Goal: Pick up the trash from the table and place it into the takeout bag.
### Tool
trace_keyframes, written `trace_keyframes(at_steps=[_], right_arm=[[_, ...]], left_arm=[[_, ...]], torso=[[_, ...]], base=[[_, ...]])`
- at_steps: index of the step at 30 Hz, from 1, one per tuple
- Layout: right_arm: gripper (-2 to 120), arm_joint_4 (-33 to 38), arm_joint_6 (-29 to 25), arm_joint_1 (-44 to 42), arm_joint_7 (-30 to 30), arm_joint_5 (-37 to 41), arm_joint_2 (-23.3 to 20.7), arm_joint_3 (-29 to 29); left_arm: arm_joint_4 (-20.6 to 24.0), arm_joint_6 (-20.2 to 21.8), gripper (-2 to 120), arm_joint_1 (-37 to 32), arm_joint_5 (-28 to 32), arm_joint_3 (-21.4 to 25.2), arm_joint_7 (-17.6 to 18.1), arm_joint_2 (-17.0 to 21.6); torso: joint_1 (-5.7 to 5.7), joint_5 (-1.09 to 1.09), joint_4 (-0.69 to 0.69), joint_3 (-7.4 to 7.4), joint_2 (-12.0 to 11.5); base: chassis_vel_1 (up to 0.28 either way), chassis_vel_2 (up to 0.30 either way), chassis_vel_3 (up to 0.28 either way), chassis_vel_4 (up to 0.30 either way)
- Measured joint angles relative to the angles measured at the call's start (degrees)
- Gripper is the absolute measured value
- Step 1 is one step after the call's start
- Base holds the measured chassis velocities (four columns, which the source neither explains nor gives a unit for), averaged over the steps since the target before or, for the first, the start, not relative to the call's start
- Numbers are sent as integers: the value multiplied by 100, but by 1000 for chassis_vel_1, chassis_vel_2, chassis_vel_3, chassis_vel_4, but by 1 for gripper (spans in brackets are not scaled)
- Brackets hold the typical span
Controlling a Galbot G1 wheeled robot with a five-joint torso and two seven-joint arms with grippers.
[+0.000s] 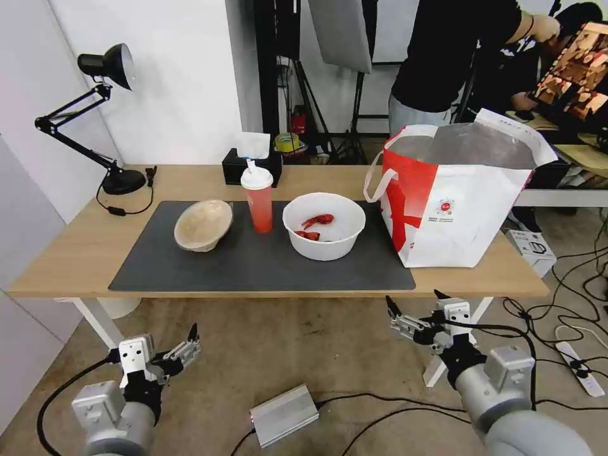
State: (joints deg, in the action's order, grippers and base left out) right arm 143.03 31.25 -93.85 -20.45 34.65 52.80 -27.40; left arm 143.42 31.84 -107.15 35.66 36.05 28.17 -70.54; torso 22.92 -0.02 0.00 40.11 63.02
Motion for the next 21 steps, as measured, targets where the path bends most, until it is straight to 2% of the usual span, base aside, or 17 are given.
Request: trace_keyframes(at_steps=[2,3,4,8,21], right_arm=[[100,26,137,45,-92,157,-151,17],[100,40,353,105,-233,393,-374,47],[100,43,507,149,-332,561,-559,72],[100,47,700,280,-357,750,-959,365],[100,35,587,334,-240,719,-985,434]], left_arm=[[0,-90,100,-20,131,68,68,107],[8,-253,100,-34,240,156,118,234],[7,-319,100,-48,272,173,118,275],[5,-513,100,-54,265,214,82,311],[-9,-1040,100,-38,150,302,-142,297]], torso=[[0,0,1,0,0],[0,5,-1,0,0],[0,-1,0,0,0],[1,2,0,0,0],[0,2,0,-1,0]], base=[[0,0,0,0],[0,0,0,0],[0,0,0,0],[0,0,0,0],[0,0,0,0]])
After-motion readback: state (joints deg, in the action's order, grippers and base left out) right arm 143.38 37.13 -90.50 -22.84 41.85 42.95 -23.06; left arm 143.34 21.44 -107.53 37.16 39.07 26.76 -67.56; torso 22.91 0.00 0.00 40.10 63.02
